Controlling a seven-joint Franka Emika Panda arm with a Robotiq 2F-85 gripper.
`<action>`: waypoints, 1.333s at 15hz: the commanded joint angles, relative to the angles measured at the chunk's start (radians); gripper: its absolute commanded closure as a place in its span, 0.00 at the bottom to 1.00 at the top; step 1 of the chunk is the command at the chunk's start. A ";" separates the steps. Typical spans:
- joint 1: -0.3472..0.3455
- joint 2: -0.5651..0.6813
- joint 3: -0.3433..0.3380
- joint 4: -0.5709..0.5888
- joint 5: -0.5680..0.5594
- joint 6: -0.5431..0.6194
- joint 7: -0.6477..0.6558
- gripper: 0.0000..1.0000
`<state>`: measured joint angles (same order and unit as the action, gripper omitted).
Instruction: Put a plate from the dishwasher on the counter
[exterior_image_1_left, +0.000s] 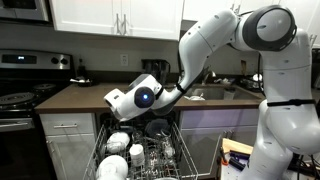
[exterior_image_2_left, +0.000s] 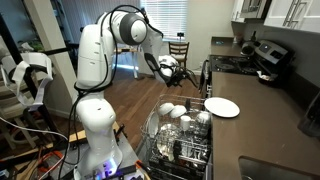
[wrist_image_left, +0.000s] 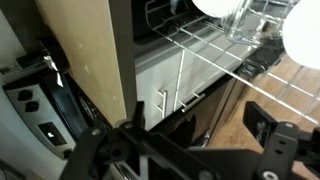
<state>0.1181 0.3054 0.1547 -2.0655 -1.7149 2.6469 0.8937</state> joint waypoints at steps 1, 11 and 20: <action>-0.029 -0.002 0.003 0.017 -0.049 0.172 0.073 0.00; -0.051 -0.035 -0.026 -0.088 0.141 0.215 0.050 0.00; -0.039 -0.115 -0.029 -0.233 0.390 0.105 -0.038 0.00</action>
<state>0.0798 0.2583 0.1145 -2.2316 -1.4129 2.8164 0.9226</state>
